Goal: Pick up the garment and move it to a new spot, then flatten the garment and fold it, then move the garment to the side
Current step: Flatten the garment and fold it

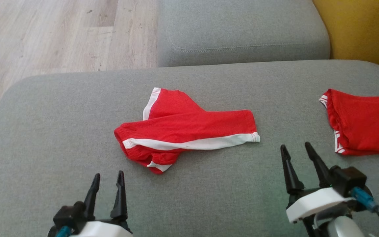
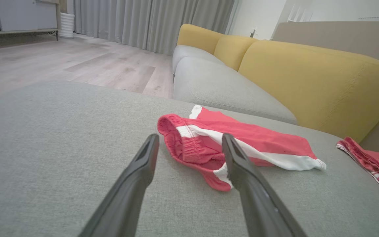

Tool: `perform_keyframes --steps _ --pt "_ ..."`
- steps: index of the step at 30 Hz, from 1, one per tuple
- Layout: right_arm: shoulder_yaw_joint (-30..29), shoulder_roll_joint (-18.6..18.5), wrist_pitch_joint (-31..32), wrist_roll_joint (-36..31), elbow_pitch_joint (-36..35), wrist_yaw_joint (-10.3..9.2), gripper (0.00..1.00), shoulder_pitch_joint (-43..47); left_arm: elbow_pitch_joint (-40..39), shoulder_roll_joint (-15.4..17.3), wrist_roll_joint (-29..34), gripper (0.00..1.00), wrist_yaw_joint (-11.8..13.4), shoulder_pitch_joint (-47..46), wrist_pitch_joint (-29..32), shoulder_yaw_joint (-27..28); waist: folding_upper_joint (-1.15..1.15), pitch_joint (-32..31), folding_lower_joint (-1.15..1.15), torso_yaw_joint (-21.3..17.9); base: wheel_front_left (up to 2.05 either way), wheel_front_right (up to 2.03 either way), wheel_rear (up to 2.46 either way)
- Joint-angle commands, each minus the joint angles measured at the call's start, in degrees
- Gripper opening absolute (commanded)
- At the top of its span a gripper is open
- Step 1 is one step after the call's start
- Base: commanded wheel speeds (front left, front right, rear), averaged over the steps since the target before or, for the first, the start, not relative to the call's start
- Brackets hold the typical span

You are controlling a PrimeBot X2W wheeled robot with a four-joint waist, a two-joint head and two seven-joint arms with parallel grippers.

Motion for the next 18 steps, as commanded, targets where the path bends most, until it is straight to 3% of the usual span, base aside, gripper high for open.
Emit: perform_keyframes --steps 1,18 --pt "1.66 -0.29 -0.75 -0.09 -1.38 0.2 1.0 -1.0 -1.94 0.8 0.48 1.0 0.31 -2.09 -0.44 2.39 0.0 0.02 0.0 0.04 0.0 0.0 0.0" --pt "2.74 -0.29 -1.81 -0.25 3.91 0.2 1.0 -2.06 -3.2 1.47 0.51 1.0 1.61 -0.87 -0.14 2.35 0.0 0.1 0.0 0.24 0.0 0.0 0.0"
